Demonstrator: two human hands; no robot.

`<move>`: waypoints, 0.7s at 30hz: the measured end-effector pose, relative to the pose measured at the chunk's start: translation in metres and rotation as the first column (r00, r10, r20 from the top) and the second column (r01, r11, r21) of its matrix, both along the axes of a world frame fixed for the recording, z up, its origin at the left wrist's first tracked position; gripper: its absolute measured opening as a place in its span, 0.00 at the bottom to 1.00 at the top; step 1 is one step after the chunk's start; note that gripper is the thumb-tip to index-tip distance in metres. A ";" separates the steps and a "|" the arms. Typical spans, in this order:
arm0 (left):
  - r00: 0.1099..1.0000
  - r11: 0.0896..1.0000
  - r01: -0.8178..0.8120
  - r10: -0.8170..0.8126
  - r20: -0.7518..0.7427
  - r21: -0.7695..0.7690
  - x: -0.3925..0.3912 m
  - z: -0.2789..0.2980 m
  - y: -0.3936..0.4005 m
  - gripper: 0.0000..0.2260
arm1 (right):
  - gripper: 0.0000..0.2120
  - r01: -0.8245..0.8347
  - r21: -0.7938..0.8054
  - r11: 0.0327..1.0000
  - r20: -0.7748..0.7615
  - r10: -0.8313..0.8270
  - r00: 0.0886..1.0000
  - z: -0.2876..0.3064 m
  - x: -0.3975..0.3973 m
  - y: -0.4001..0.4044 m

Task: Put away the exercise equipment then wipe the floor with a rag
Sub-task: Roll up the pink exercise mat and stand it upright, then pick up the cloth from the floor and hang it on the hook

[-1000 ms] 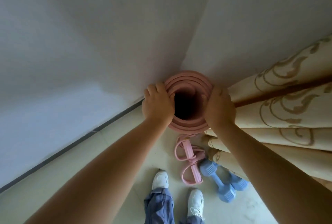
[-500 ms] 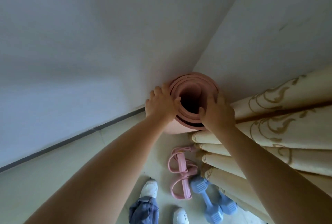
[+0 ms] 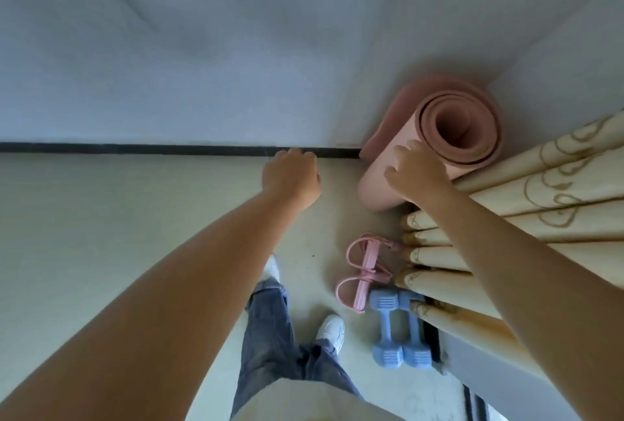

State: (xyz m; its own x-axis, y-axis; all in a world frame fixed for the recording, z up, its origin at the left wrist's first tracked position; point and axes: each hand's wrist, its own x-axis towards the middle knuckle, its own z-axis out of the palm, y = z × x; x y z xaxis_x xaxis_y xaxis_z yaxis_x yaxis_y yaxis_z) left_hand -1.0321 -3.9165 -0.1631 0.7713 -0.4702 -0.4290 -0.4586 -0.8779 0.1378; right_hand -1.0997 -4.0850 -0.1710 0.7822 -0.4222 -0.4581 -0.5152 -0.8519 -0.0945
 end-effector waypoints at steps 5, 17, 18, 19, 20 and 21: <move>0.985 0.983 -0.172 0.172 0.011 0.070 -0.025 0.019 0.121 0.13 | 0.17 -0.289 0.048 0.956 0.030 0.288 0.957 0.019 0.025 0.122; 0.790 0.785 -0.608 0.612 0.000 0.116 -0.097 0.038 0.477 0.16 | 0.19 -0.787 0.025 0.616 0.057 0.786 0.616 0.044 0.027 0.501; 0.772 0.766 -0.632 0.636 0.004 0.119 -0.105 0.039 0.508 0.16 | 0.20 -0.800 0.027 0.599 0.060 0.798 0.599 0.046 0.025 0.535; 0.753 0.746 -0.654 0.658 0.009 0.122 -0.113 0.040 0.539 0.16 | 0.20 -0.809 0.036 0.586 0.065 0.807 0.587 0.048 0.022 0.568; 0.732 0.725 -0.677 0.681 0.014 0.128 -0.122 0.041 0.568 0.16 | 0.20 -0.819 0.050 0.571 0.069 0.816 0.574 0.050 0.020 0.601; 0.710 0.702 -0.699 0.704 0.014 0.138 -0.130 0.043 0.596 0.16 | 0.20 -0.831 0.064 0.552 0.074 0.828 0.555 0.052 0.016 0.632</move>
State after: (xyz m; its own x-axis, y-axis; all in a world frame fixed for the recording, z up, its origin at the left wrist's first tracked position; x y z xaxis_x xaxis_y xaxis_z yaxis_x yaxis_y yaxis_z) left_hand -1.1626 -3.3203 -0.1204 0.8386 0.2592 -0.4792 0.3002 -0.9538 0.0093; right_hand -1.0832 -3.4526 -0.1186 0.7800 0.4595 -0.4248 0.4210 -0.8876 -0.1871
